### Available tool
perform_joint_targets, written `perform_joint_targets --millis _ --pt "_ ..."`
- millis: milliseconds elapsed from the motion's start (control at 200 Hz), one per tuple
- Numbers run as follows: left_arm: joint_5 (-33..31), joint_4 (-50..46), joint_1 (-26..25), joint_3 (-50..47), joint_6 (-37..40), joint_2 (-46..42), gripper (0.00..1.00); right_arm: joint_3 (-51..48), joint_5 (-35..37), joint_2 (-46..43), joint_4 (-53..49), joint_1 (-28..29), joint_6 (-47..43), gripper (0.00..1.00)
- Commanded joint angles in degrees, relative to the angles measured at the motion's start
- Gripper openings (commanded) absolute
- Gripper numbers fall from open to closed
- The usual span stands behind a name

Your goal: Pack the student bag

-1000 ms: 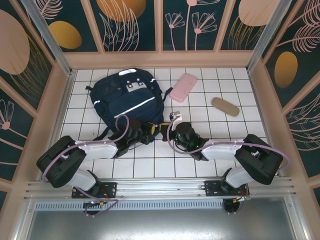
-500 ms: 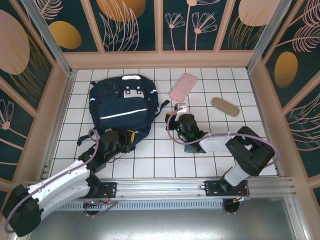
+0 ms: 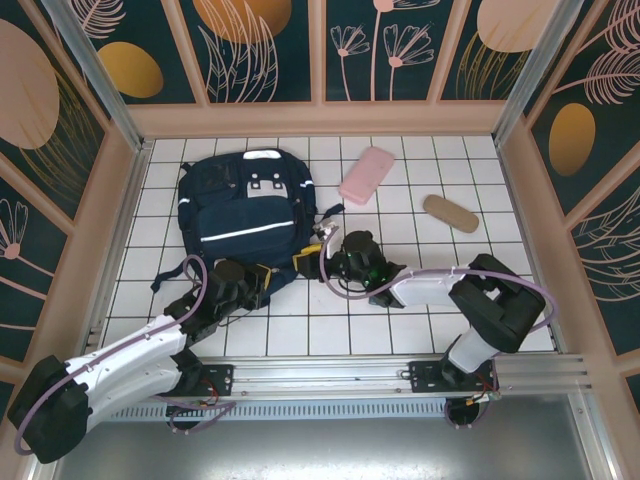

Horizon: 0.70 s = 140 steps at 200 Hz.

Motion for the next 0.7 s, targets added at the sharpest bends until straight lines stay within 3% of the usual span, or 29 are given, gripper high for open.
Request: perform_joint_targets --millis 0,155,435,616,696 --pt "-2.83 2.03 1.03 1.75 1.93 -0.34 0.0 3.75 -1.82 2.61 -6.06 3.35 -5.67 0.39" --pt "-2.14 2.73 1.15 1.81 2.17 0.27 0.0 6.75 1.91 6.39 -9.16 4.8 -8.63 0.48" --pt "-1.95 2.97 1.16 1.5 2.35 0.44 0.0 10.24 -8.01 10.16 -11.27 1.01 -7.94 0.53" --pt "-1.61 3.78 1.21 1.44 2.42 1.15 0.0 12.57 -13.3 12.47 -13.32 0.87 -8.68 0.49" --pt "-1.5 3.85 1.25 1.32 2.51 1.16 0.0 12.94 -13.46 13.03 -13.34 0.83 -8.64 0.43"
